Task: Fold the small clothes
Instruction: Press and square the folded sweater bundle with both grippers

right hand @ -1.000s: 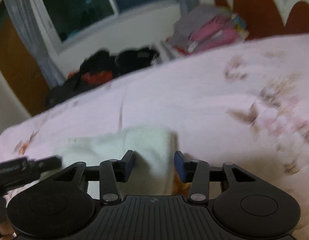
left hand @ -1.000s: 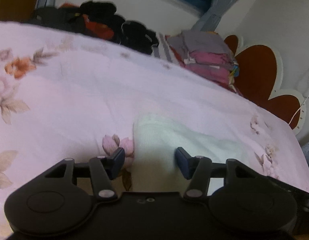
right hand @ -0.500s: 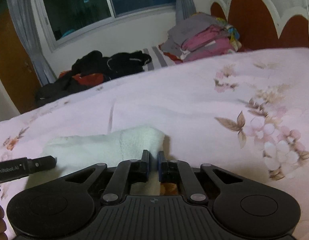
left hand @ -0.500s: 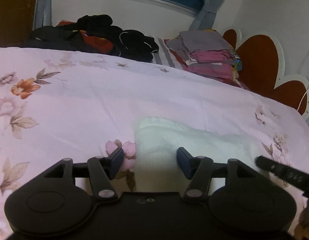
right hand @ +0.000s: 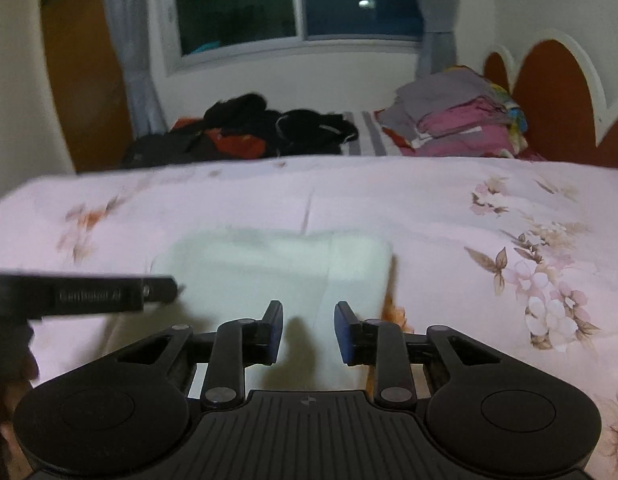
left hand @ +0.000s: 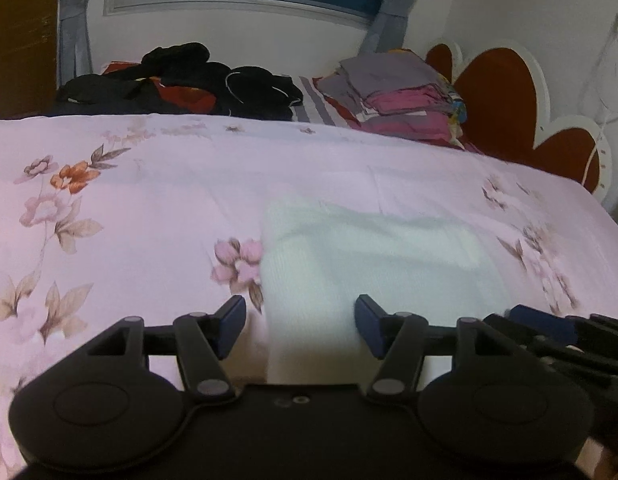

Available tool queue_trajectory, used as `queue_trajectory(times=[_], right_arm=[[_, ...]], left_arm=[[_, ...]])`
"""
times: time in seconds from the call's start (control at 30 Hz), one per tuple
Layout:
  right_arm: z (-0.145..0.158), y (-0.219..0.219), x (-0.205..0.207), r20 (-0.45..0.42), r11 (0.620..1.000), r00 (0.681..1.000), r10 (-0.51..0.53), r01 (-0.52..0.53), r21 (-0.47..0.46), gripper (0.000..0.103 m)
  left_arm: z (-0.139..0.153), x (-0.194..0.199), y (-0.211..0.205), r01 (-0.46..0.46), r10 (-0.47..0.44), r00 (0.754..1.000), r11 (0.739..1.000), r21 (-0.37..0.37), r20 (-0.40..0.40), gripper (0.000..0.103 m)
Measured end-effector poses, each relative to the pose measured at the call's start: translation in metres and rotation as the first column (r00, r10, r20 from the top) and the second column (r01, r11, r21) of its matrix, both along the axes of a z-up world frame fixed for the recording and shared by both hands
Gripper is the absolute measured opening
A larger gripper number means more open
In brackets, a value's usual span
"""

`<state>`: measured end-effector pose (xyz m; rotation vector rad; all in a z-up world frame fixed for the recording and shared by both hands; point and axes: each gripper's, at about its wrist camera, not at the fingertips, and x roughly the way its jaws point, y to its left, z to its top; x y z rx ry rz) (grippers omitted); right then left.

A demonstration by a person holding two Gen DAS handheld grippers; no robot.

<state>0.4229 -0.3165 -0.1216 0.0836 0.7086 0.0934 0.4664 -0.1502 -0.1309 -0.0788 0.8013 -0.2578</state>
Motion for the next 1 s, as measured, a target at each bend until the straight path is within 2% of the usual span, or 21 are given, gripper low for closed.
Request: queue_trajectory(times=[0.17,0.3,0.47,0.63,0.87,1.0], right_arm=[[-0.022,-0.003,-0.007,-0.037,0.998,0.999,-0.011,0.008,-0.068,0.029],[-0.032,-0.012,-0.002,-0.048,0.998,0.998,-0.027,0.024,-0.058,0.029],[-0.018,-0.02,-0.017,-0.045,0.999,0.998,-0.037,0.037,0.0,0.029],[-0.005,-0.008,-0.053,-0.031,1.0,0.999,0.012,-0.011,0.025,0.029],[-0.022,0.011,-0.089,-0.071,0.999,0.996,0.043,-0.046,-0.028,0.029],[-0.039,0.005,-0.097,-0.105,0.995,0.994,-0.012,0.002,-0.097,0.029]], left_arm=[[-0.005,-0.02,-0.004,0.038,-0.038,0.999,0.999,0.026,0.006,0.062],[-0.014,-0.021,0.001,0.033,-0.033,0.999,0.999,0.017,-0.018,0.065],[-0.002,-0.039,0.009,0.047,-0.047,0.999,0.999,0.021,-0.016,0.062],[-0.009,-0.067,0.026,0.055,-0.055,0.997,0.998,0.002,-0.058,0.062],[-0.024,-0.094,0.02,0.087,-0.087,0.992,0.996,-0.001,-0.089,0.062],[-0.025,-0.097,0.018,0.07,-0.072,0.992,0.997,-0.025,-0.103,0.062]])
